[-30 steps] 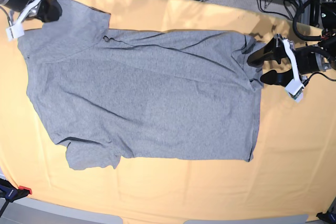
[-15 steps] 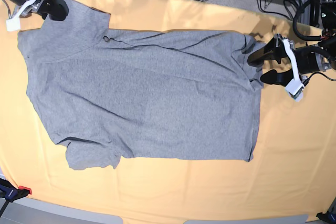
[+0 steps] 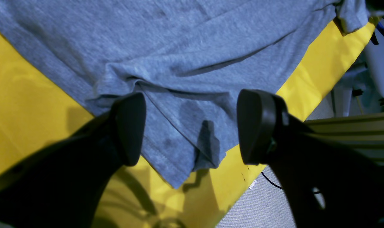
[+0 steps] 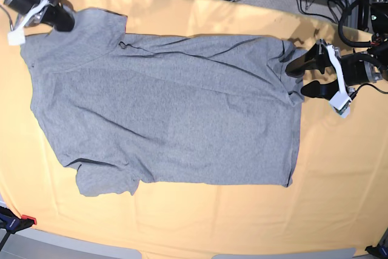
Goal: Layout the t-shirt on the table in an organized manner, then fold the t-shirt properly
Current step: 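Grasp the shoulder edge with the right gripper and pull it outward, then pull the shoulder edge with the right gripper to flatten the printed side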
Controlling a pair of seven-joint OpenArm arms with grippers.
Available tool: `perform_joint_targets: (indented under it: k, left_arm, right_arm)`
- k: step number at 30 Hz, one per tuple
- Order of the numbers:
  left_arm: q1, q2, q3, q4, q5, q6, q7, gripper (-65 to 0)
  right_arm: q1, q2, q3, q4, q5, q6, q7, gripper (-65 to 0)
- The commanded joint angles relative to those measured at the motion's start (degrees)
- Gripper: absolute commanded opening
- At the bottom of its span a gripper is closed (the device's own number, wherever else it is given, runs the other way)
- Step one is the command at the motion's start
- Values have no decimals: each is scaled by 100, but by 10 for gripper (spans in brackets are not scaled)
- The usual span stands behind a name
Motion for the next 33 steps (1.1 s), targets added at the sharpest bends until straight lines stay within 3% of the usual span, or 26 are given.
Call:
perform_joint_targets:
  k: [1, 6, 13, 18, 24, 33]
  left_arm:
    - [-79, -122, -70, 68, -136, -30, -107, -197]
    - [-81, -120, -70, 68, -186, -30, -109, -197]
    - [-79, -120, -70, 68, -262, -30, -83, -197]
    - [-79, -120, -70, 68, -264, -30, -83, -197]
    - [-76, -120, -70, 68, -262, -30, 66, -197]
    - [-48, -105, -70, 68, -243, -30, 63, -197]
  right_arm:
    - [-26, 96, 37, 299, 165, 10, 62, -650]
    - [197, 98, 37, 988, 165, 10, 62, -650]
    - [966, 245, 24, 1008, 165, 10, 62, -650]
    - [1388, 382, -411, 1003, 160, 10, 62, -650]
    - [1899, 385, -1322, 1001, -717, 10, 62, -650]
    - [2387, 538, -1886, 848, -2833, 10, 1353, -650]
